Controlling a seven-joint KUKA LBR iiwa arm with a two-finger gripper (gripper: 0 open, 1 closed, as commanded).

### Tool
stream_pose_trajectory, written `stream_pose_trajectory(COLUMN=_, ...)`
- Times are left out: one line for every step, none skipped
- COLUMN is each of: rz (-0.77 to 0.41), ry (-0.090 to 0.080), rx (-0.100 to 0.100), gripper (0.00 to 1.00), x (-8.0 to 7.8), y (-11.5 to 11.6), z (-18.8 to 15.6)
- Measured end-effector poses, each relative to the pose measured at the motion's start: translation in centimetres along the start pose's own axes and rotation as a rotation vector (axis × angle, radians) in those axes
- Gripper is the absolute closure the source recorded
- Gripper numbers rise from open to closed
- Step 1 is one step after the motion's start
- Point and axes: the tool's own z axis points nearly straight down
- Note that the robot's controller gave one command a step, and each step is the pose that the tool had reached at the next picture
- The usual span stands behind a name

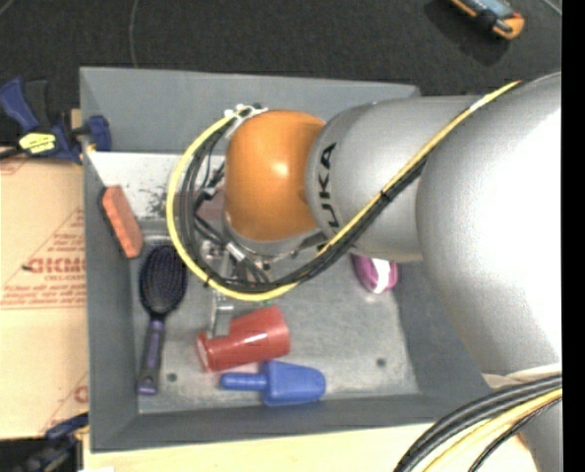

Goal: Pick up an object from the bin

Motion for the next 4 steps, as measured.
stream_pose_trajectory(rz=0.000, ry=0.000, rx=0.000, gripper=0.00, x=0.0, y=0.0, z=0.0)
stream_pose_trajectory(rz=0.037, ry=0.000, rx=-0.001, gripper=0.00, x=2.3, y=-3.8, z=1.1)
stream_pose_trajectory(rz=0.029, ry=0.000, rx=-0.001, gripper=0.00, x=2.9, y=-3.5, z=0.2)
stream_pose_trajectory(rz=-0.168, ry=-0.004, rx=0.000, gripper=0.00, x=1.3, y=-7.1, z=1.4)
